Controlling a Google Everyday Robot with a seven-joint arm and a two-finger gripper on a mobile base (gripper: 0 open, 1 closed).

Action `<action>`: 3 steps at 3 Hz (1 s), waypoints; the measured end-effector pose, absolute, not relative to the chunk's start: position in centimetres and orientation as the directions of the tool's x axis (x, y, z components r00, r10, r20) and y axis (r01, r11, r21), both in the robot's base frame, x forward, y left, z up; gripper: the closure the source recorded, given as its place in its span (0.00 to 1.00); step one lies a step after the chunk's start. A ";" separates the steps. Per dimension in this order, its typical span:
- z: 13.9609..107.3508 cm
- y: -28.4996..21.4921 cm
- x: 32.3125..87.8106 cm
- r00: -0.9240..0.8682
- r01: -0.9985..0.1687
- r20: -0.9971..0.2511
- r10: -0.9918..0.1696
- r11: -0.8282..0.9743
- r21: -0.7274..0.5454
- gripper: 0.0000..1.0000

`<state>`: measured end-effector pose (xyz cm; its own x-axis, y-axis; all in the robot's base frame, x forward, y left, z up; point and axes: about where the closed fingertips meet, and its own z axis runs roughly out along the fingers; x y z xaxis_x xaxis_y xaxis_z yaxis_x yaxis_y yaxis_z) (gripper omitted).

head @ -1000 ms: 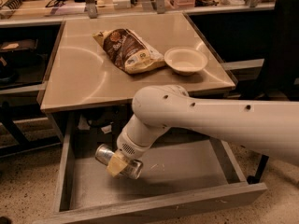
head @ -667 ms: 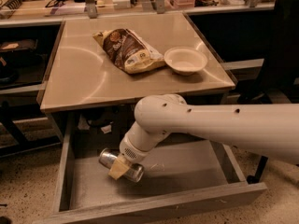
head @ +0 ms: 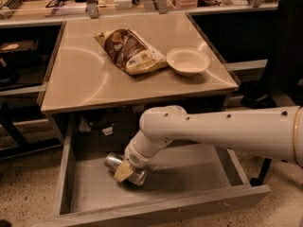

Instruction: Place redbull can into top drawer

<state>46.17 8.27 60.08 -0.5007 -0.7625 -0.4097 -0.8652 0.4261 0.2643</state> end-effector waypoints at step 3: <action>60.0 8.3 46.2 -0.501 -0.865 -0.410 -0.762 0.426 0.265 0.35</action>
Offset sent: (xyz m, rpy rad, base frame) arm 0.0000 0.0002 -0.0007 0.0007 0.0007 -0.0003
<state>46.17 8.29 60.01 -0.5012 -0.7621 -0.4099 -0.8649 0.4261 0.2653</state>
